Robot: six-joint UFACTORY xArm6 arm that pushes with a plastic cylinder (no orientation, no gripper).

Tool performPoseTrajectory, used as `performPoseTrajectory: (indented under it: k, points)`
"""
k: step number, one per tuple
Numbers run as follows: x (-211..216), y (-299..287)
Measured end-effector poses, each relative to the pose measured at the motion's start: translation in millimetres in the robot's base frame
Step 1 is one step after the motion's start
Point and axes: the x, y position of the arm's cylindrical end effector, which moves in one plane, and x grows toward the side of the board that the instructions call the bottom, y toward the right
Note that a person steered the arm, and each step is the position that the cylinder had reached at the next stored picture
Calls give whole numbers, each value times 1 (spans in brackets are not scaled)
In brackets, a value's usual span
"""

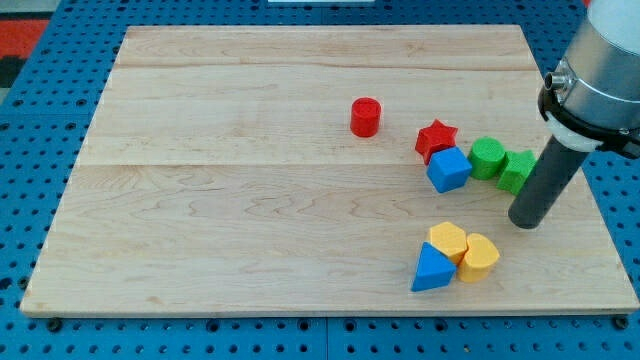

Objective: Separate the red blocks and green blocks

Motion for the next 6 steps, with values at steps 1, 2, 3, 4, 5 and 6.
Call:
performPoseTrajectory:
  k: [1,2,3,4,5,6]
  points:
    - [-23,31]
    - [-49,20]
    - [-91,-41]
    - [-133,-115]
    - [-157,-171]
    - [-167,-216]
